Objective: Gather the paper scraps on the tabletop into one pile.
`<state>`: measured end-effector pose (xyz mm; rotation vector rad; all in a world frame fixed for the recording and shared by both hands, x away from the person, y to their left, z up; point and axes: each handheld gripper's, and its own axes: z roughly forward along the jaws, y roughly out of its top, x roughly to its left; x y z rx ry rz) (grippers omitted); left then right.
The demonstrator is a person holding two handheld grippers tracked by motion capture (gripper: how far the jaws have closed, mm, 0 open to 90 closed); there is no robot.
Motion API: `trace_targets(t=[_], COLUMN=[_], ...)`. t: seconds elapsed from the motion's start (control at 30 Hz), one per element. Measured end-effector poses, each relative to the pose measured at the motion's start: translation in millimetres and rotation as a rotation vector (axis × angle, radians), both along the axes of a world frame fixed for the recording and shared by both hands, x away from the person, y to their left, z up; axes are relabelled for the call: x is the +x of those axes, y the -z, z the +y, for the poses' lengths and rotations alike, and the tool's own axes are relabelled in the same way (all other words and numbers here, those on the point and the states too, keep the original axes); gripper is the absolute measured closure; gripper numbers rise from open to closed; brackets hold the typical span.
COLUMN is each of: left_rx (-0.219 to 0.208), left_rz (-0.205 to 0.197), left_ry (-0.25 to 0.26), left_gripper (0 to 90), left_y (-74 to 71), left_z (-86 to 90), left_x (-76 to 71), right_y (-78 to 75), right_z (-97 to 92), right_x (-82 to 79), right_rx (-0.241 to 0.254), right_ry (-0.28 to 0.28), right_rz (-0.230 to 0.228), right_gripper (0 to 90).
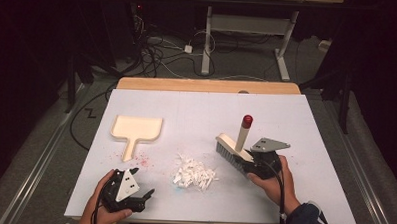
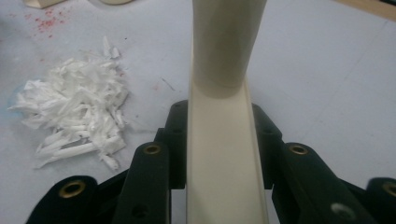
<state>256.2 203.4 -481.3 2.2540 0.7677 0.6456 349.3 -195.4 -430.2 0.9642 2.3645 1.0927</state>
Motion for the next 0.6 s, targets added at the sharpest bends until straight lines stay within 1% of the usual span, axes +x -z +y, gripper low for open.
trace_targets(t=[0.03, 0.07, 0.1, 0.17, 0.2, 0.3, 0.37, 0.43, 0.5, 0.57, 0.6], left_rx=[0.004, 0.006, 0.009, 0.007, 0.008, 0.005, 0.005, 0.002, 0.004, -0.001, 0.005], left_rz=[0.000, -0.001, -0.001, -0.002, 0.000, 0.003, 0.003, 0.003, 0.001, -0.002, -0.004], left_ry=[0.004, 0.005, 0.006, 0.005, 0.005, 0.008, 0.009, 0.009, 0.010, 0.009, 0.011], left_gripper=[17.4, 17.4, 17.4, 17.4, 17.4, 17.4, 17.4, 17.4, 17.4, 17.4, 17.4], left_y=[-0.1, 0.1, 0.0, 0.2, 0.2, 0.9, 0.8, 0.7, 0.5, 0.5, 0.2], left_z=[-0.7, -1.2, -1.3, -1.0, -0.5, -0.1, 0.3, 0.4, -0.4, -1.4, -1.5], left_x=[0.1, 0.0, -0.1, -0.1, 0.2, 0.1, 0.1, 0.3, 0.6, 0.6, 0.6], right_y=[-1.4, -3.5, -4.8, -5.1, -4.2, 0.2, 1.5, 1.2, -0.3, -2.2, -3.6], right_z=[4.2, 12.2, 18.3, 28.5, 34.5, 53.3, 63.2, 69.5, 75.2, 77.0, 77.3], right_x=[0.7, 1.9, 2.3, 1.3, 0.5, -4.8, -10.4, -15.1, -20.7, -23.9, -25.5], right_rx=[-0.011, -0.025, -0.035, -0.048, -0.048, -0.057, -0.063, -0.057, -0.040, -0.027, -0.028], right_ry=[-0.001, -0.003, -0.009, -0.005, -0.003, -0.011, -0.030, -0.051, -0.072, -0.089, -0.090], right_rz=[0.008, 0.030, 0.037, 0.026, 0.028, 0.007, -0.007, -0.011, -0.014, -0.015, -0.020], right_gripper=[68.3, 68.3, 68.3, 68.3, 68.3, 68.2, 68.2, 68.2, 68.2, 68.3, 68.4])
